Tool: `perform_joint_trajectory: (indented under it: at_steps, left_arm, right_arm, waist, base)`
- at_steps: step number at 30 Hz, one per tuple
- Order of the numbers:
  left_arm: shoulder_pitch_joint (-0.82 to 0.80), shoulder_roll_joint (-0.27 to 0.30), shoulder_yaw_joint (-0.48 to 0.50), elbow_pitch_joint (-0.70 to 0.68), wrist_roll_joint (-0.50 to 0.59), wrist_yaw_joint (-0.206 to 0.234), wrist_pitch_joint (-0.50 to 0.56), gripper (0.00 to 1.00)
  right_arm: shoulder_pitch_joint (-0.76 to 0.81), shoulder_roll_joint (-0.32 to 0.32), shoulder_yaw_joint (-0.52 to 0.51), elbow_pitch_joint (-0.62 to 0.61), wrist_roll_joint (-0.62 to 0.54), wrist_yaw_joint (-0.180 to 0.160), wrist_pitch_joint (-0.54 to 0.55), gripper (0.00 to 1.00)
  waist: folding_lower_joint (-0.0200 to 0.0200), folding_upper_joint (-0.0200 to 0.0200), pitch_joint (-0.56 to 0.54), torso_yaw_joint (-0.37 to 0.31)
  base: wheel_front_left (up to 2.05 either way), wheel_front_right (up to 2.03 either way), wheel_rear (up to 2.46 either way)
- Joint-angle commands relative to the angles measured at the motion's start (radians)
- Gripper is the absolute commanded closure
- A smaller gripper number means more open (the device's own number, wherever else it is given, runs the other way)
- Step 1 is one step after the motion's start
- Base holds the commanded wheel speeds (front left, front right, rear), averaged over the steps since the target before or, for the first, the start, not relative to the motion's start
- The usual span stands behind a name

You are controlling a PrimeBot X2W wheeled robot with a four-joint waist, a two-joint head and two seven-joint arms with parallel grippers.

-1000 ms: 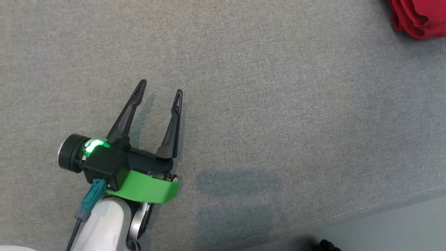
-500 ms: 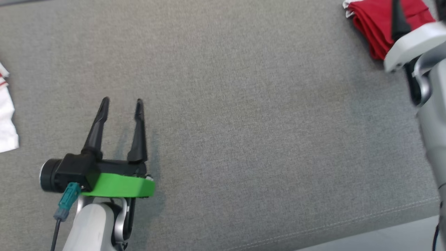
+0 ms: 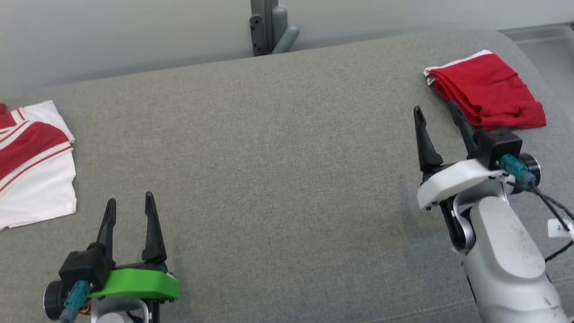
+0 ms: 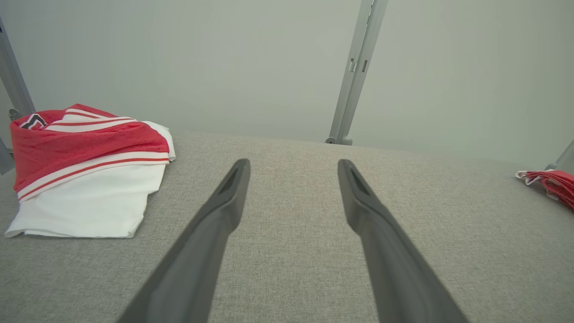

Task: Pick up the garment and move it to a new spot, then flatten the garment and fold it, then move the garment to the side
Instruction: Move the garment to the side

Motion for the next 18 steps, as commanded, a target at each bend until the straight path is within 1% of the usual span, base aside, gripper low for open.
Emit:
perform_joint_trajectory:
  at_steps: [1,4,8,14,18]
  left_arm:
    - [0.025,-0.002,0.009,-0.001,0.003,0.003,-0.003,0.0]
    - [0.063,-0.012,0.029,-0.006,0.007,-0.002,-0.003,0.0]
    - [0.111,-0.024,0.033,-0.01,0.011,-0.007,-0.003,0.0]
    - [0.137,-0.03,0.027,0.005,0.029,-0.028,-0.002,0.0]
    - [0.125,-0.033,0.033,0.014,0.037,-0.037,-0.002,0.0]
  right_arm:
    - [0.034,0.0,-0.002,-0.019,-0.012,-0.002,-0.002,0.0]
    - [0.117,0.028,0.003,-0.072,-0.002,-0.002,-0.002,0.0]
    - [0.215,0.042,-0.001,-0.141,-0.01,-0.002,0.007,0.0]
    - [0.341,0.046,-0.01,-0.231,0.059,-0.002,0.006,0.0]
    - [0.385,0.046,0.002,-0.255,0.08,-0.002,0.005,0.0]
  waist:
    - [0.0001,0.0065,-0.067,0.017]
    - [0.0001,0.0065,-0.087,0.025]
    - [0.0001,0.0065,-0.1,0.038]
    - [0.0001,0.0065,-0.112,0.064]
    - [0.0001,0.0065,-0.114,0.073]
  base:
    - [0.0,0.0,0.0]
    - [0.0,0.0,0.0]
    - [0.0,0.0,0.0]
    - [0.0,0.0,0.0]
    - [0.0,0.0,0.0]
